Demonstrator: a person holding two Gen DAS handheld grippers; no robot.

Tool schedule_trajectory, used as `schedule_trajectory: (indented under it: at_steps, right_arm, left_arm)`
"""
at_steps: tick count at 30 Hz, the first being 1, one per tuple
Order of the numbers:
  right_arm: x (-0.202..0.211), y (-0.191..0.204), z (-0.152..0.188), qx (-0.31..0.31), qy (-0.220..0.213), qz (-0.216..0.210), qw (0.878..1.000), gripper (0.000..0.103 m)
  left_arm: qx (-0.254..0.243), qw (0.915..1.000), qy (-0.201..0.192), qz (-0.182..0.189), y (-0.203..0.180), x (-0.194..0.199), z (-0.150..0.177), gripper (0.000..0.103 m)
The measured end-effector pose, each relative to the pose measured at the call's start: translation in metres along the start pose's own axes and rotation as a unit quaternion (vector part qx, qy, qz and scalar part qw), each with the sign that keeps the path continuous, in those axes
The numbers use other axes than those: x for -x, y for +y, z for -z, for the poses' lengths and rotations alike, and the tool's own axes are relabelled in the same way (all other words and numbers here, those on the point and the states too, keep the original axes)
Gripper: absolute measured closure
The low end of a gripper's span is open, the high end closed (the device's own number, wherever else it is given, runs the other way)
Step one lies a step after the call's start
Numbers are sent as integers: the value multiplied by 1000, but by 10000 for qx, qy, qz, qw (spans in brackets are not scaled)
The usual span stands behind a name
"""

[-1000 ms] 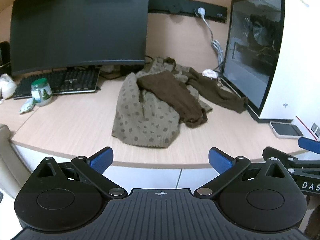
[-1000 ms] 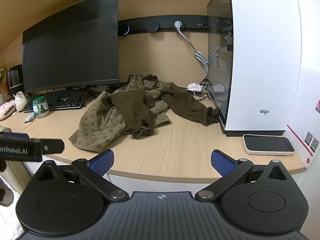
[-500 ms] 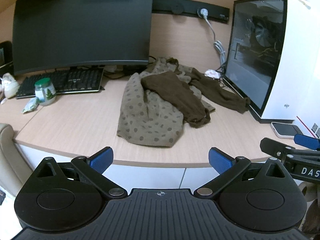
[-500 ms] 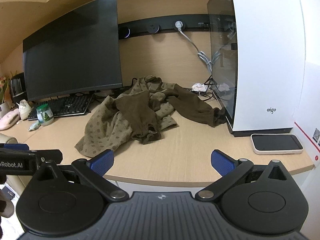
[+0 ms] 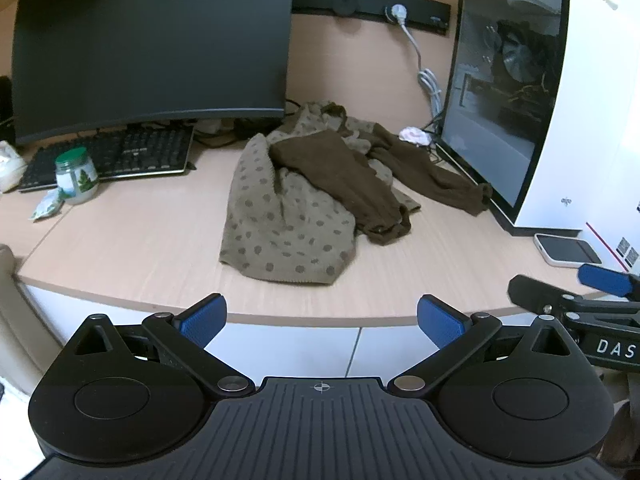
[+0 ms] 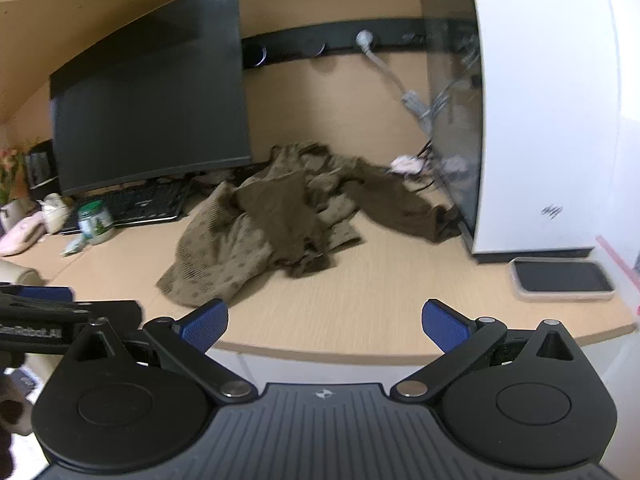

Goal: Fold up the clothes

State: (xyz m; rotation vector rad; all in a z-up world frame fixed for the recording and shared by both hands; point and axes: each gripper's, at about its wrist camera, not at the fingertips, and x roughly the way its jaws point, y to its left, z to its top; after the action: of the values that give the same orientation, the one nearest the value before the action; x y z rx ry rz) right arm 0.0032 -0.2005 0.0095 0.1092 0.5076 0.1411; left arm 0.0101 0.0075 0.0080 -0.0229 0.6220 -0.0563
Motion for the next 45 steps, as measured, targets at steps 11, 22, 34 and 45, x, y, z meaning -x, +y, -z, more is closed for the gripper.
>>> schedule_trajectory:
  at_steps: [11, 22, 34, 45]
  right_arm:
    - [-3, 11, 2, 295, -62, 302, 9991, 0]
    - [-4, 13, 3, 308, -13, 319, 9990, 0]
    - [-7, 15, 2, 311, 18, 318, 9990, 0]
    - [-11, 18, 1, 274, 61, 346, 9990, 0]
  left_arm:
    - [-17, 10000, 51, 7, 1, -3, 0, 0]
    - [-25, 9999, 116, 34, 2, -5, 0, 0]
    - [-33, 9999, 101, 45, 3, -5, 0, 0]
    - [-36, 9999, 127, 67, 8, -8, -1, 0]
